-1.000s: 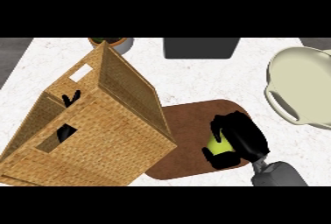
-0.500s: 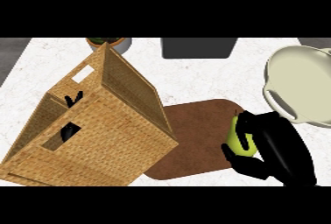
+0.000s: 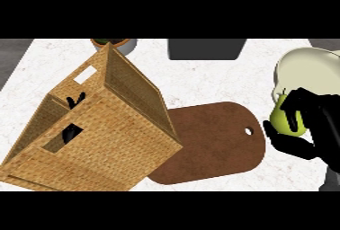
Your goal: Pick the pear from the cutting board and place it in the pot
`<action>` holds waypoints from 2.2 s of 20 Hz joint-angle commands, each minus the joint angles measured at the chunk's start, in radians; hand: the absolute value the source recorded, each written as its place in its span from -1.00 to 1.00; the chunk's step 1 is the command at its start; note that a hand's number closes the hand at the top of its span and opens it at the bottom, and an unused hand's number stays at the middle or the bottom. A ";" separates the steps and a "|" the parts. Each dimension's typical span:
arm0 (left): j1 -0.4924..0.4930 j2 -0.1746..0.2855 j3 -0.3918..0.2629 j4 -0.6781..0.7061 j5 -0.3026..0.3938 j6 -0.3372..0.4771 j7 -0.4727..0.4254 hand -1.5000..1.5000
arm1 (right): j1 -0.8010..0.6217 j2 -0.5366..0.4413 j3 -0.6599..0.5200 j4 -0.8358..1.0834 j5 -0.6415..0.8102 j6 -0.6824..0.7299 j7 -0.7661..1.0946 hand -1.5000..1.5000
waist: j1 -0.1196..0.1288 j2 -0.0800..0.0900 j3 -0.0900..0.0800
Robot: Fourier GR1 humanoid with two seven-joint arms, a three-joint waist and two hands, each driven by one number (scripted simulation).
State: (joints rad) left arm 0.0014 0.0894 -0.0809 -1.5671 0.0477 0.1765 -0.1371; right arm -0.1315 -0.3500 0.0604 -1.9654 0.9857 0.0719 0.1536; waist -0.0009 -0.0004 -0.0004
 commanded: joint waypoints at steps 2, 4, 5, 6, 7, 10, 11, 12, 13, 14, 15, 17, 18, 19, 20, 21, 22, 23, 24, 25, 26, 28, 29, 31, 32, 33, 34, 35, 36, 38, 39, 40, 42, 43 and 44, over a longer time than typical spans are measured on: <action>-0.072 0.042 0.060 0.019 0.036 -0.037 0.059 0.00 | -0.040 -0.086 -0.197 0.033 -0.108 0.059 -0.037 1.00 | -0.003 0.001 0.000; -0.036 -0.006 0.018 -0.008 -0.007 0.010 0.018 0.00 | -0.076 -0.061 -0.211 0.241 -0.072 -0.065 -0.117 1.00 | 0.006 0.003 0.001; -0.010 -0.005 0.006 0.010 0.001 -0.024 -0.003 0.00 | -0.168 -0.091 -0.235 0.243 -0.101 0.026 -0.067 1.00 | 0.007 0.002 0.000; 0.001 0.002 0.004 -0.012 -0.024 -0.008 0.006 0.00 | -0.094 -0.099 -0.263 0.251 -0.102 -0.029 -0.140 1.00 | 0.004 0.001 0.001; -0.009 -0.001 0.028 0.026 0.008 -0.032 -0.030 0.00 | -0.116 -0.114 -0.285 0.292 -0.114 -0.027 -0.158 1.00 | 0.004 0.001 0.000; 0.017 -0.004 -0.003 -0.051 -0.011 -0.016 0.049 0.00 | -0.269 -0.148 -0.312 0.482 -0.111 -0.035 -0.166 1.00 | 0.013 0.002 0.001; 0.034 0.007 0.015 -0.040 0.011 -0.044 0.009 0.00 | -0.243 -0.181 -0.364 0.517 -0.146 -0.046 -0.222 1.00 | 0.011 0.002 0.001; -0.021 -0.026 -0.002 -0.026 -0.020 0.005 0.054 0.00 | -0.244 -0.181 -0.360 0.583 -0.130 -0.094 -0.273 1.00 | 0.009 0.003 0.001; -0.067 -0.040 -0.010 -0.015 -0.031 0.020 0.064 0.00 | -0.359 -0.212 -0.345 0.647 -0.119 -0.037 -0.226 1.00 | 0.015 0.004 0.001; -0.032 0.013 0.040 -0.004 0.009 -0.035 0.037 0.00 | -0.314 -0.245 -0.391 0.708 -0.134 -0.083 -0.312 1.00 | 0.013 0.004 0.001; 0.003 -0.013 0.006 -0.059 -0.003 -0.017 0.044 0.00 | -0.354 -0.262 -0.402 0.810 -0.142 -0.096 -0.356 1.00 | 0.022 0.005 0.001; 0.016 -0.049 -0.047 -0.063 -0.048 0.011 0.041 0.00 | -0.329 -0.208 -0.378 0.911 -0.110 -0.200 -0.418 1.00 | 0.023 0.006 0.002; -0.024 -0.009 0.020 -0.017 -0.006 -0.024 0.025 0.00 | -0.432 -0.275 -0.397 0.992 -0.146 -0.117 -0.436 1.00 | 0.022 0.007 0.001; 0.048 -0.016 -0.019 -0.066 -0.022 -0.030 0.027 0.00 | -0.429 -0.289 -0.403 1.029 -0.140 -0.128 -0.461 1.00 | 0.022 0.005 0.001; -0.015 -0.052 -0.013 0.007 -0.032 0.000 -0.005 0.00 | -0.444 -0.266 -0.364 1.053 -0.112 -0.119 -0.441 1.00 | 0.018 0.006 0.001; -0.041 -0.001 0.029 0.006 -0.004 -0.037 0.027 0.00 | -0.455 -0.256 -0.372 1.145 -0.098 -0.181 -0.480 1.00 | 0.025 0.009 0.001; -0.029 -0.009 0.018 -0.008 -0.020 -0.020 0.027 0.00 | -0.480 -0.318 -0.407 1.213 -0.138 -0.130 -0.549 1.00 | 0.029 0.010 0.002; -0.020 -0.025 -0.009 -0.045 -0.032 -0.008 0.059 0.00 | -0.470 -0.300 -0.389 1.245 -0.112 -0.163 -0.557 1.00 | 0.025 0.008 0.002; -0.012 -0.028 -0.001 0.007 -0.015 -0.032 -0.002 0.00 | -0.490 -0.311 -0.389 1.323 -0.096 -0.176 -0.580 1.00 | 0.040 0.015 0.003; -0.006 -0.044 -0.032 -0.010 -0.057 0.000 0.012 0.00 | -0.509 -0.299 -0.374 1.368 -0.071 -0.198 -0.573 1.00 | 0.041 0.014 0.003; -0.017 -0.016 0.007 -0.004 -0.013 -0.039 0.011 0.00 | -0.554 -0.302 -0.378 1.431 -0.061 -0.220 -0.574 1.00 | 0.038 0.013 0.002; -0.059 -0.005 0.015 -0.013 -0.003 -0.051 0.050 0.00 | -0.586 -0.320 -0.379 1.504 -0.038 -0.220 -0.541 1.00 | 0.041 0.015 0.003; -0.044 -0.030 -0.006 -0.005 -0.022 -0.030 0.020 0.00 | -0.585 -0.364 -0.386 1.550 -0.032 -0.203 -0.572 1.00 | 0.056 0.022 0.004; -0.030 -0.023 -0.014 -0.020 -0.036 -0.031 0.024 0.00 | -0.586 -0.347 -0.380 1.601 -0.010 -0.204 -0.491 1.00 | 0.055 0.020 0.004; -0.033 -0.041 -0.017 -0.007 -0.040 -0.014 0.015 0.00 | -0.586 -0.383 -0.372 1.623 0.005 -0.168 -0.472 1.00 | 0.054 0.022 0.004; -0.065 -0.029 0.005 -0.008 -0.020 -0.027 0.029 0.00 | -0.584 -0.348 -0.401 1.654 -0.015 -0.217 -0.446 -1.00 | 0.052 0.022 0.004; 0.001 -0.045 -0.025 -0.005 -0.034 -0.029 -0.019 0.00 | -0.596 -0.369 -0.400 1.687 -0.012 -0.192 -0.461 -1.00 | 0.060 0.023 0.004; 0.015 -0.041 -0.013 0.019 -0.025 -0.039 -0.042 0.00 | -0.584 -0.370 -0.377 1.702 0.006 -0.176 -0.495 -1.00 | 0.051 0.020 0.004; -0.024 -0.044 -0.005 0.004 -0.023 -0.025 -0.001 0.00 | -0.599 -0.346 -0.393 1.721 -0.023 -0.152 -0.545 -1.00 | 0.046 0.018 0.004; -0.051 -0.004 0.006 -0.056 -0.016 -0.042 0.071 0.00 | -0.617 -0.383 -0.442 1.729 -0.085 -0.074 -0.649 -1.00 | 0.050 0.018 0.006; -0.026 -0.008 0.004 -0.042 -0.015 -0.045 0.055 0.00 | -0.627 -0.360 -0.477 1.722 -0.124 -0.089 -0.675 -1.00 | 0.050 0.018 0.006; -0.062 -0.009 0.025 0.005 -0.003 -0.052 0.028 0.00 | -0.652 -0.352 -0.512 1.717 -0.160 -0.092 -0.680 -1.00 | 0.046 0.021 0.006; -0.029 -0.018 0.001 -0.028 -0.022 -0.035 0.045 0.00 | -0.639 -0.348 -0.596 1.717 -0.254 -0.066 -0.758 -1.00 | 0.039 0.016 0.007; -0.047 -0.023 0.020 -0.011 -0.005 -0.032 0.048 0.00 | -0.658 -0.339 -0.649 1.716 -0.312 -0.050 -0.774 -1.00 | 0.033 0.017 0.008; -0.047 -0.008 0.045 -0.005 0.006 -0.039 0.034 0.00 | -0.669 -0.328 -0.692 1.720 -0.357 -0.039 -0.775 -1.00 | 0.030 0.015 0.007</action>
State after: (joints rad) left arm -0.0406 0.0710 -0.0657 -1.5803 0.0345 0.1421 -0.1002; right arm -0.7690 -0.6940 -0.5050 -0.2592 0.7670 -0.0122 -0.5504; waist 0.0383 0.0171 0.0063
